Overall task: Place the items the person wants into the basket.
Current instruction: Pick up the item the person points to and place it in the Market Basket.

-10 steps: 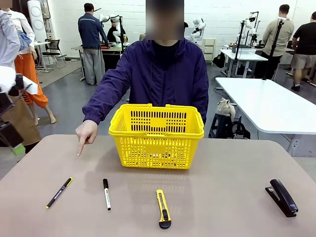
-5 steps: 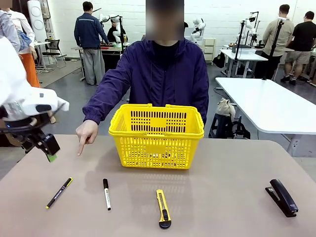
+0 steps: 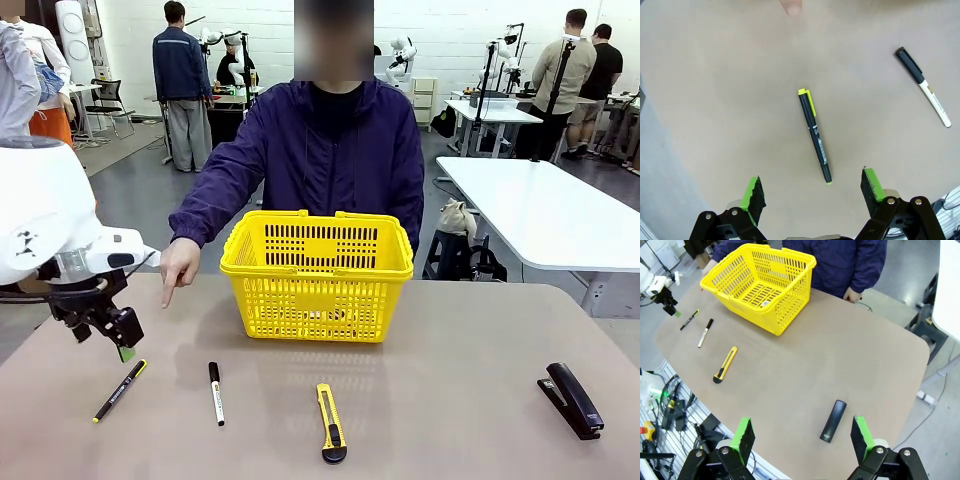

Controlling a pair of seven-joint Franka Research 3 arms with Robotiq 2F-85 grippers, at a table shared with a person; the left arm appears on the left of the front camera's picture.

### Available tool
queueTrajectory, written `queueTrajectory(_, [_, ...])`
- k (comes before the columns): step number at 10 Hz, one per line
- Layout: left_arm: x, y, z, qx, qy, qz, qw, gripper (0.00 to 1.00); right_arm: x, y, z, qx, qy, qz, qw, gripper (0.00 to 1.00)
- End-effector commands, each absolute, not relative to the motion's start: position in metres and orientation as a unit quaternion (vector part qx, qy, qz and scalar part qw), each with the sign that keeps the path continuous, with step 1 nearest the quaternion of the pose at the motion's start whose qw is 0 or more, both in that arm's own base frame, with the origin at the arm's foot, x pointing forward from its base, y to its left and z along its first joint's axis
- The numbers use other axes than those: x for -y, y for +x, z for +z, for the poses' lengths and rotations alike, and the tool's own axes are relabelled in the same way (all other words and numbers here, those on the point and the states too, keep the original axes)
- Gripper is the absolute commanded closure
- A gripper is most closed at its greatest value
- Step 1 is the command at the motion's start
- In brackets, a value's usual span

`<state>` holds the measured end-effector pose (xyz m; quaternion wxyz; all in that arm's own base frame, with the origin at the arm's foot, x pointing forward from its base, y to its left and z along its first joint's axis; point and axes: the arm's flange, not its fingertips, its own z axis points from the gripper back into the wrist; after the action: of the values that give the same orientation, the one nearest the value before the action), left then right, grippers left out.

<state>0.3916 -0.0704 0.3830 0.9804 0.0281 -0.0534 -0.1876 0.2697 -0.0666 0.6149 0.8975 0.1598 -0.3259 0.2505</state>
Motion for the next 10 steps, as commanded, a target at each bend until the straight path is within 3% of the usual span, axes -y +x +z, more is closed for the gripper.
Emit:
queueTrajectory(1, [0.049, 0.308, 0.314, 0.051, 0.014, -0.198, 0.979, 0.00, 0.065, 0.271, 0.614, 0.319, 0.149, 0.241, 0.904, 0.00])
queueTrajectory(4, [0.049, 0.307, 0.307, 0.042, 0.008, -0.198, 0.979, 0.00, 0.065, 0.271, 0.614, 0.319, 0.149, 0.241, 0.904, 0.00])
queueTrajectory(5, [0.071, 0.400, 0.347, 0.030, 0.025, -0.193, 0.980, 0.00, 0.065, 0.271, 0.614, 0.319, 0.149, 0.241, 0.904, 0.00])
queueTrajectory(10, [0.071, 0.400, 0.347, 0.030, 0.025, -0.193, 0.980, 0.00, 0.065, 0.271, 0.614, 0.319, 0.149, 0.241, 0.904, 0.00])
